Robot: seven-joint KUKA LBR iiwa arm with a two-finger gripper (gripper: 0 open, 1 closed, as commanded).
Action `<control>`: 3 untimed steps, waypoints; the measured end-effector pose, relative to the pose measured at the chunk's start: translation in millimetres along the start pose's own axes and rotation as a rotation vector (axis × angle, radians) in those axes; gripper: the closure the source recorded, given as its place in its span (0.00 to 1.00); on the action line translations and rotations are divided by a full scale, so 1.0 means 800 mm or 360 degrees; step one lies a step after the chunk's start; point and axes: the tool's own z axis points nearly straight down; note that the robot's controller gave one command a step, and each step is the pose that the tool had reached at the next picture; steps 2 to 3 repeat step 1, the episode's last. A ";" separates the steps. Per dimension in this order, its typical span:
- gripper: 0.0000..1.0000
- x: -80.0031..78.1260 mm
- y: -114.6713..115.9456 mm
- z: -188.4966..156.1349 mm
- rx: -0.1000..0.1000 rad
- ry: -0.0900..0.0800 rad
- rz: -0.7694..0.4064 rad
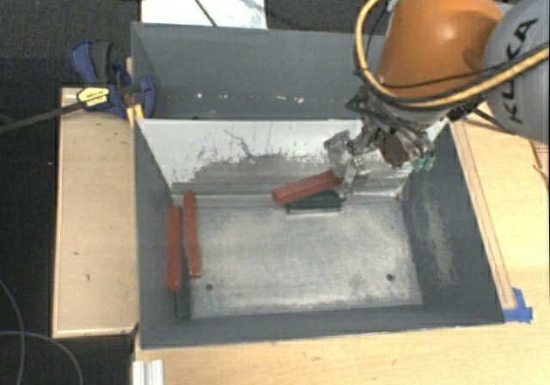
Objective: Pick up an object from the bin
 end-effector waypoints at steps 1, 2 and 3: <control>1.00 0.001 0.000 0.001 -0.0001 0.0004 0.0000; 1.00 0.001 0.000 0.001 -0.0001 0.0004 0.0000; 1.00 0.001 0.000 0.001 -0.0001 0.0004 0.0000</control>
Offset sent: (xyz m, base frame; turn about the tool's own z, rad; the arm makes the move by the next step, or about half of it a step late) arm -0.0359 0.0008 -0.0367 -0.1216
